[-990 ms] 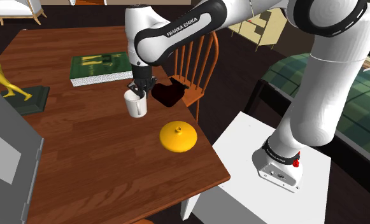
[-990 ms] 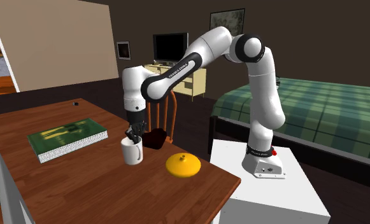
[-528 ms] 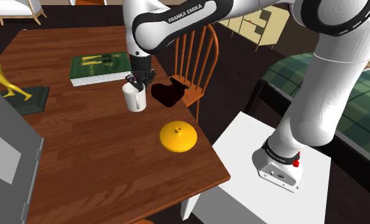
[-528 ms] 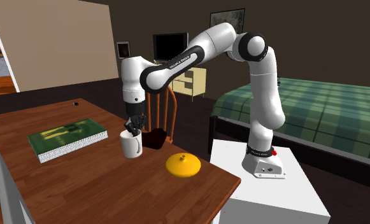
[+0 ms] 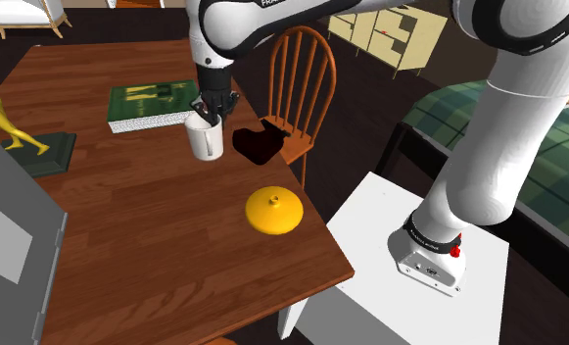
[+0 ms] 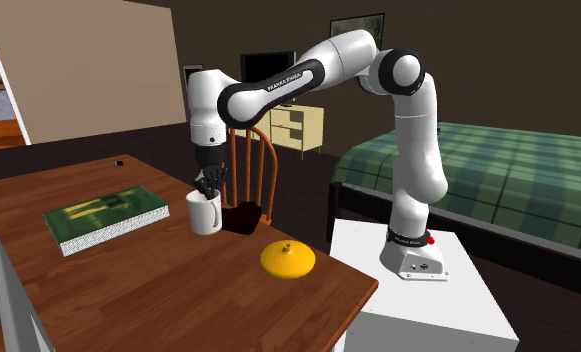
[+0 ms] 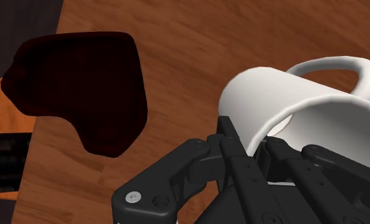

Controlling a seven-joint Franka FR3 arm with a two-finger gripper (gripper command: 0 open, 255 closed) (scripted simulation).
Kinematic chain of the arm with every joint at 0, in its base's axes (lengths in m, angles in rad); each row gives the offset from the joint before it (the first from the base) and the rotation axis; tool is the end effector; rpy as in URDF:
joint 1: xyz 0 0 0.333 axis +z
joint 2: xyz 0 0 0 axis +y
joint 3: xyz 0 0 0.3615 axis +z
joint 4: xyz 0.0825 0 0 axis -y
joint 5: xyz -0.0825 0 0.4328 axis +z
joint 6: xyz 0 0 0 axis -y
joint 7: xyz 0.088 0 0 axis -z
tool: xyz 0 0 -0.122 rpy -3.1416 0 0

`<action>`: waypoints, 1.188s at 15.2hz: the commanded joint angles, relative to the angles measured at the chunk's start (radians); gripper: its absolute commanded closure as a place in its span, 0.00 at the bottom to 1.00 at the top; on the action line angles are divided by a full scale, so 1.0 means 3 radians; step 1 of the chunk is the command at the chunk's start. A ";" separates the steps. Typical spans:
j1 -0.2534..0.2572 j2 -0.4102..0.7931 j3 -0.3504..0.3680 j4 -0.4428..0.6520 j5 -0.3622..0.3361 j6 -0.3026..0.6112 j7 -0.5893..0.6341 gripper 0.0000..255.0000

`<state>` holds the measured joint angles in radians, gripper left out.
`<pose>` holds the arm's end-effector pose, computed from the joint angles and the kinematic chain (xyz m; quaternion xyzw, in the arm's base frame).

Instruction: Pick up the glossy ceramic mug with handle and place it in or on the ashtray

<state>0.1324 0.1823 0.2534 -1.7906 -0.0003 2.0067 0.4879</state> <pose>0.6227 0.2435 0.4648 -0.9981 0.0534 -0.0084 0.0288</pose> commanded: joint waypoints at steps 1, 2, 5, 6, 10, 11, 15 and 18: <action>0.0000 -0.0018 0.0002 0.0069 0.0005 -0.0087 0.0000 1.00; -0.0001 -0.0027 0.0002 0.0103 0.0007 -0.0129 0.0000 1.00; -0.0139 -0.0233 -0.0078 -0.0114 0.0081 -0.0120 -0.0237 1.00; -0.0182 -0.0296 -0.0108 -0.0177 0.0102 -0.0121 -0.0317 1.00; -0.0347 -0.0518 -0.0244 -0.0388 0.0169 -0.0142 -0.0638 1.00; -0.0386 -0.0566 -0.0281 -0.0430 0.0181 -0.0151 -0.0718 1.00; -0.0541 -0.0728 -0.0437 -0.0560 0.0213 -0.0198 -0.1037 1.00; -0.0579 -0.0754 -0.0480 -0.0620 0.0217 -0.0169 -0.1122 1.00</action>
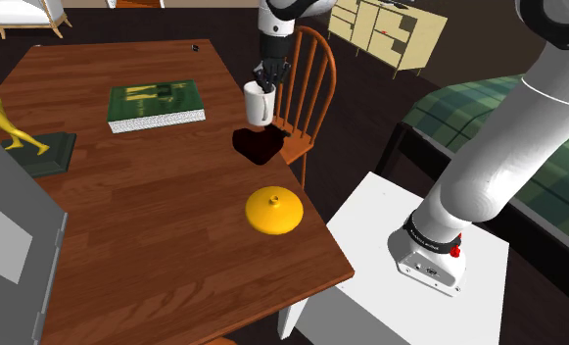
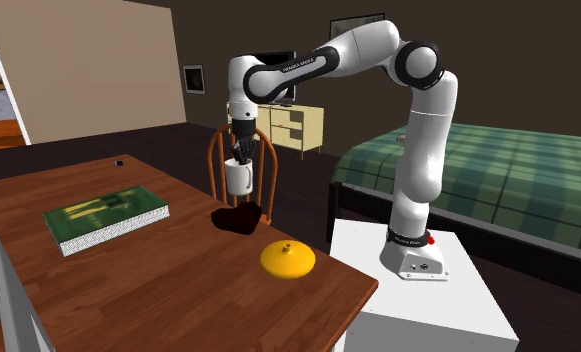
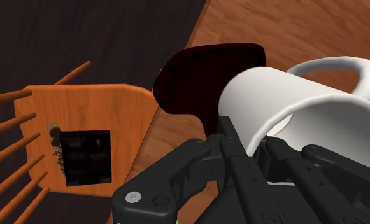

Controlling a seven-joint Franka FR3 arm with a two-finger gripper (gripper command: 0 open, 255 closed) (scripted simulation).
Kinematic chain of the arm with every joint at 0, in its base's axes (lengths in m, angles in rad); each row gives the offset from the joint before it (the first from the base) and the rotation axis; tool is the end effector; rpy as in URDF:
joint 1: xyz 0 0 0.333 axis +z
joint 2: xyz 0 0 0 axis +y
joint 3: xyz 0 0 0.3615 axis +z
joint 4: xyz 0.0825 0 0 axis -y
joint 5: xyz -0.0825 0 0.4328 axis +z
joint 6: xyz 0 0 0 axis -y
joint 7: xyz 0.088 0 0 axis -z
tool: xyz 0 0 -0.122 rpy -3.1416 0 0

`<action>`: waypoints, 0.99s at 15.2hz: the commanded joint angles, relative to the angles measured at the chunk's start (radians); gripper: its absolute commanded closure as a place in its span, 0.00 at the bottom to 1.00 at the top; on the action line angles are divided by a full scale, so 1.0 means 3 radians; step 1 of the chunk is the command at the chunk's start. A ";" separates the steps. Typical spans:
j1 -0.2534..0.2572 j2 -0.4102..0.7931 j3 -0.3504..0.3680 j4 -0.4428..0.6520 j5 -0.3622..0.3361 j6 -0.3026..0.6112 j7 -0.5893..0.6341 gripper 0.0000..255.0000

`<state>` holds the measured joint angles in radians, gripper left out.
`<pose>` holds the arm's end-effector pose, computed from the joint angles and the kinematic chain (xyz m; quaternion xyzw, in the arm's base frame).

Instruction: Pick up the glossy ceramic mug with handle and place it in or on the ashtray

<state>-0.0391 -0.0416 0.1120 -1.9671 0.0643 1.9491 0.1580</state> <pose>0.5909 0.0491 0.5048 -0.9981 0.0540 -0.0084 0.0288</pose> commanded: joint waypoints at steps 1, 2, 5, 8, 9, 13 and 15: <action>-0.0007 0.0000 -0.0008 -0.0068 0.0002 0.0067 -0.0024 1.00; -0.0007 0.0010 -0.0007 -0.0101 0.0002 0.0111 -0.0025 1.00; -0.0005 0.0042 -0.0006 -0.0201 0.0002 0.0242 -0.0030 1.00; -0.0004 0.0080 -0.0004 -0.0294 0.0002 0.0372 -0.0034 1.00; -0.0003 0.0094 -0.0003 -0.0323 0.0001 0.0416 -0.0036 1.00; -0.0001 0.0157 -0.0001 -0.0435 0.0000 0.0590 -0.0041 1.00; 0.0000 0.0193 0.0000 -0.0486 -0.0001 0.0676 -0.0043 1.00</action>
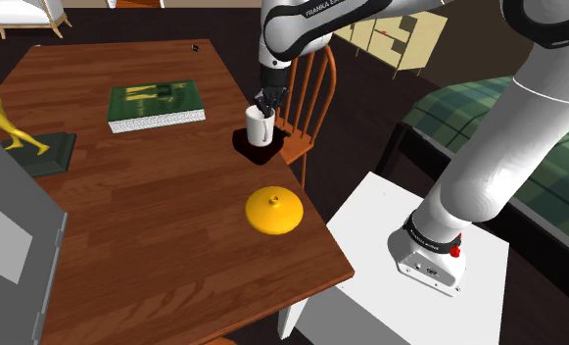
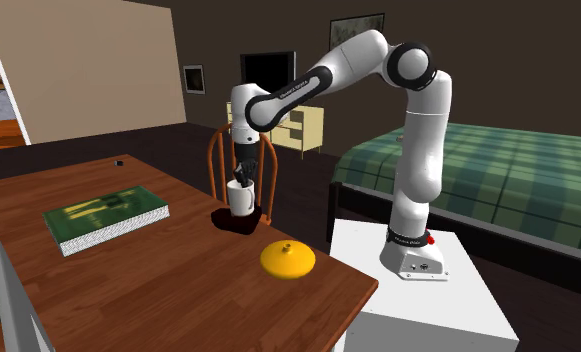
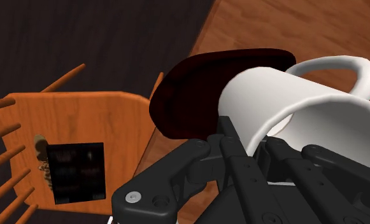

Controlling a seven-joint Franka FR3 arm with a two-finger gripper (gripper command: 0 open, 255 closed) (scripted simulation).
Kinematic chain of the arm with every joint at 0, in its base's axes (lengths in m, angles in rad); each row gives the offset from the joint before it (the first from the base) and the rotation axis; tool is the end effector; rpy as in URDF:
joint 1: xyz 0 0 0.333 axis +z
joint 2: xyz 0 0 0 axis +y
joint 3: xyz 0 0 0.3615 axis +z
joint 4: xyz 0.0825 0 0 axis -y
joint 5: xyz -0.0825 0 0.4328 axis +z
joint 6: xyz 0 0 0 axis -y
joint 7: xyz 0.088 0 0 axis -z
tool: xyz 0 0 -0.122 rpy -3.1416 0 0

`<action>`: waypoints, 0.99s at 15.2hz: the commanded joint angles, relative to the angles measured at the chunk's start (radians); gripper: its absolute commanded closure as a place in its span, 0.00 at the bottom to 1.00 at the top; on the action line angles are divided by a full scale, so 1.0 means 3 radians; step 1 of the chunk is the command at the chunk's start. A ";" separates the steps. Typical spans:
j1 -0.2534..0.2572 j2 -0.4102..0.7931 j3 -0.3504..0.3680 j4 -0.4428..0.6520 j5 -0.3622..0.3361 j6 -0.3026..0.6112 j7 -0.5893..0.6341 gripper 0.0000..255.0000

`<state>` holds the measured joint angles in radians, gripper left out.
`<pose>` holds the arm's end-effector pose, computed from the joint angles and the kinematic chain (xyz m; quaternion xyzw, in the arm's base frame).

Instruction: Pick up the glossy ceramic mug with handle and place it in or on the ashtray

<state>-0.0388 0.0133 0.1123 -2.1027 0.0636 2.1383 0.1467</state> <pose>0.5890 0.0468 0.4196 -0.9981 0.0534 -0.0081 0.0288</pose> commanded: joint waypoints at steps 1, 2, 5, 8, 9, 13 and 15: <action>0.0000 0.0044 0.0000 -0.0077 0.0000 0.0123 -0.0007 1.00; 0.0000 0.0043 0.0000 -0.0078 0.0000 0.0123 -0.0007 1.00; 0.0000 0.0044 0.0000 -0.0077 0.0000 0.0123 -0.0007 1.00; 0.0000 0.0044 0.0000 -0.0077 0.0000 0.0123 -0.0007 1.00; 0.0000 0.0044 0.0000 -0.0077 0.0000 0.0123 -0.0007 1.00; 0.0000 0.0043 0.0000 -0.0077 0.0000 0.0122 -0.0007 0.00; 0.0000 0.0044 0.0000 -0.0077 0.0000 0.0122 -0.0007 0.00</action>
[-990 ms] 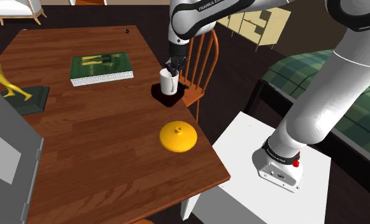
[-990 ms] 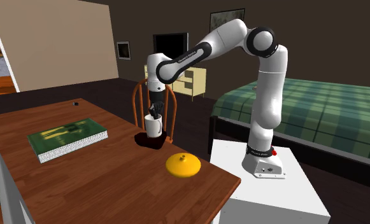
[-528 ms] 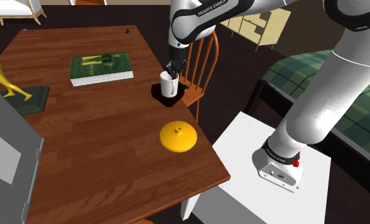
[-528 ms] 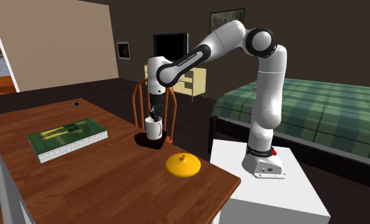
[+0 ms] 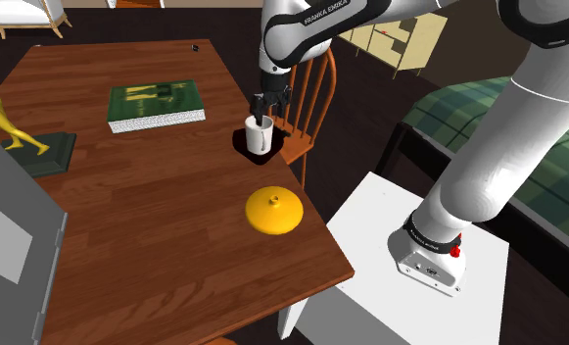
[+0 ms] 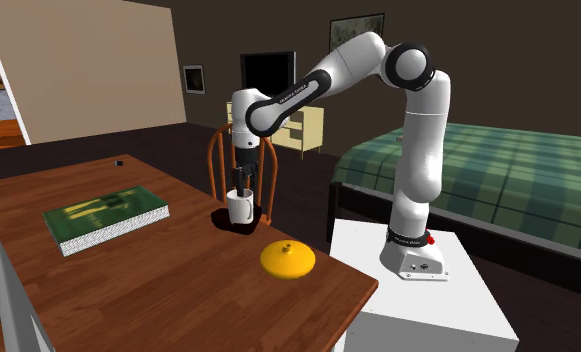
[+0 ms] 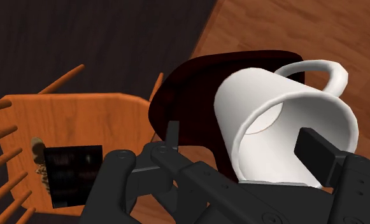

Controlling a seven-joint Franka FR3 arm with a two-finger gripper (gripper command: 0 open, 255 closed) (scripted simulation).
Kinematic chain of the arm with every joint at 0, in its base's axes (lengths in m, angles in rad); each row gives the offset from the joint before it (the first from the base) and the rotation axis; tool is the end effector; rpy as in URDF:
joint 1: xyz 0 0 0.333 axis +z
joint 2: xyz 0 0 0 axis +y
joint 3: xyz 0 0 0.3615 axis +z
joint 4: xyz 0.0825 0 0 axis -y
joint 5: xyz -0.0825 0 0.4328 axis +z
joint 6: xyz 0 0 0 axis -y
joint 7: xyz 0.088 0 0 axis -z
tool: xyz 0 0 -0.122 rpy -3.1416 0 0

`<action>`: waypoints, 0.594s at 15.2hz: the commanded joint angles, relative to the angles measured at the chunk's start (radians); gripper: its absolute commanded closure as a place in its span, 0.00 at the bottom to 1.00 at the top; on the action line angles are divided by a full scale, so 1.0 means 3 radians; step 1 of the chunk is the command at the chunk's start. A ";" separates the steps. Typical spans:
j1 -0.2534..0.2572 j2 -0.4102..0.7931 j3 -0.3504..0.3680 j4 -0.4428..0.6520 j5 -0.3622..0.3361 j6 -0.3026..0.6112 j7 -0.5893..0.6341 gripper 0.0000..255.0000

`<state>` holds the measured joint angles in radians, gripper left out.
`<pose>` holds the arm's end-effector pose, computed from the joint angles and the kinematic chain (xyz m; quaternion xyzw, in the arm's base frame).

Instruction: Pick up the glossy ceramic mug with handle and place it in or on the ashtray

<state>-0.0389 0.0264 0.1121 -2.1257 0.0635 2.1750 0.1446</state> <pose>0.5880 0.0461 0.4037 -0.9981 0.0534 -0.0084 0.0289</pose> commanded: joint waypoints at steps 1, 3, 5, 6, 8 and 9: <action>-0.0004 -0.0050 -0.0003 0.0057 0.0002 -0.0107 -0.0002 0.00; -0.0011 -0.0138 -0.0010 0.0186 0.0006 -0.0323 -0.0006 0.00; -0.0014 -0.0167 -0.0013 0.0241 0.0006 -0.0409 -0.0007 0.00; -0.0014 -0.0168 -0.0013 0.0241 0.0006 -0.0409 -0.0007 0.00; -0.0014 -0.0167 -0.0013 0.0241 0.0006 -0.0409 -0.0007 0.00; -0.0014 -0.0167 -0.0013 0.0241 0.0006 -0.0409 -0.0007 0.00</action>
<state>-0.0430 -0.0231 0.1082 -2.0534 0.0653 2.0535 0.1425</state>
